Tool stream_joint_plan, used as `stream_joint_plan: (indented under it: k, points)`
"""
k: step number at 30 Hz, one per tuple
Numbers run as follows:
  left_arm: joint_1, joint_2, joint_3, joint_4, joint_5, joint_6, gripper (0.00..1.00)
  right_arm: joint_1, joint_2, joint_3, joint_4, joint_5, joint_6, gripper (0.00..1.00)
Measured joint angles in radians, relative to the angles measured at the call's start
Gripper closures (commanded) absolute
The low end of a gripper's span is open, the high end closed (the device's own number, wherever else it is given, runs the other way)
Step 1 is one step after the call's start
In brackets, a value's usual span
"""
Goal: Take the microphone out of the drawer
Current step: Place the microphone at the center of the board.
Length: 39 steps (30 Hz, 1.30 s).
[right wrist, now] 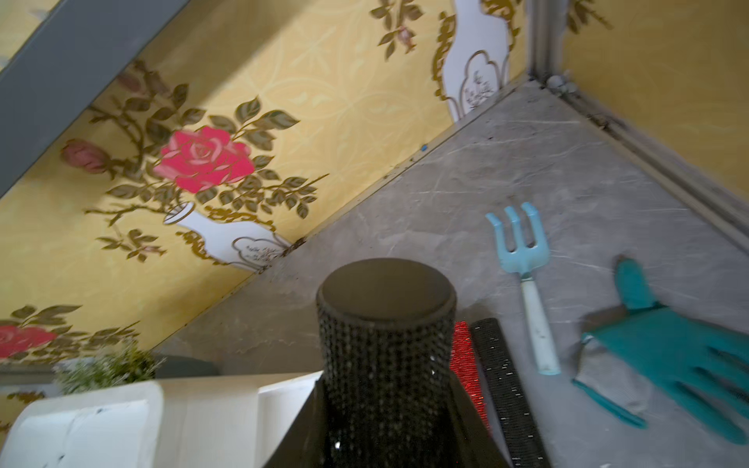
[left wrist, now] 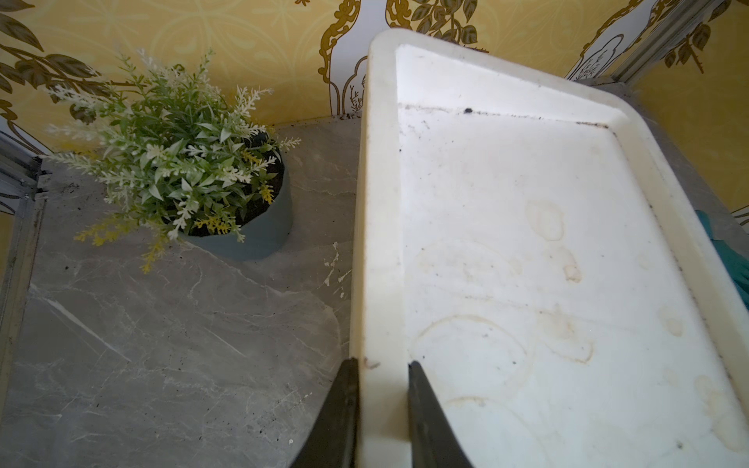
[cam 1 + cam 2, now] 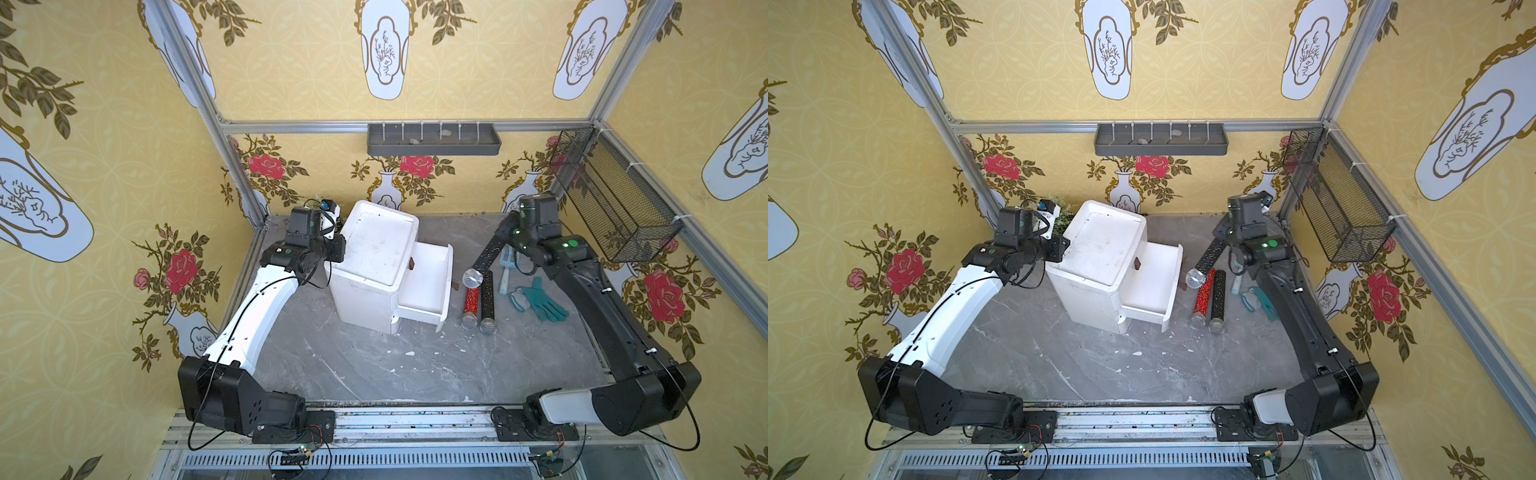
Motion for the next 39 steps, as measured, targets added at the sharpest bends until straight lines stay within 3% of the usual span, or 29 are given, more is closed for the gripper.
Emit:
stream_joint_plan:
  k: [6,11,19,29,39]
  points:
    - [0.0,0.002,0.002,0.0,0.003,0.0,0.84,-0.266,-0.006,-0.031,-0.088,-0.176,-0.126,0.78]
    - [-0.001,0.003,0.002,0.0,0.003,0.0,0.84,-0.372,0.03,-0.099,-0.138,-0.248,-0.218,0.79]
    - [-0.003,0.011,0.004,0.001,0.002,0.005,0.84,-0.387,0.114,-0.231,-0.133,-0.247,-0.274,0.83]
    - [-0.003,0.014,0.006,0.0,0.0,0.006,0.84,-0.383,0.23,-0.273,-0.063,-0.259,-0.383,0.84]
    - [-0.003,0.016,0.006,0.002,0.0,0.008,0.84,-0.225,0.357,-0.26,0.043,-0.267,-0.449,0.84]
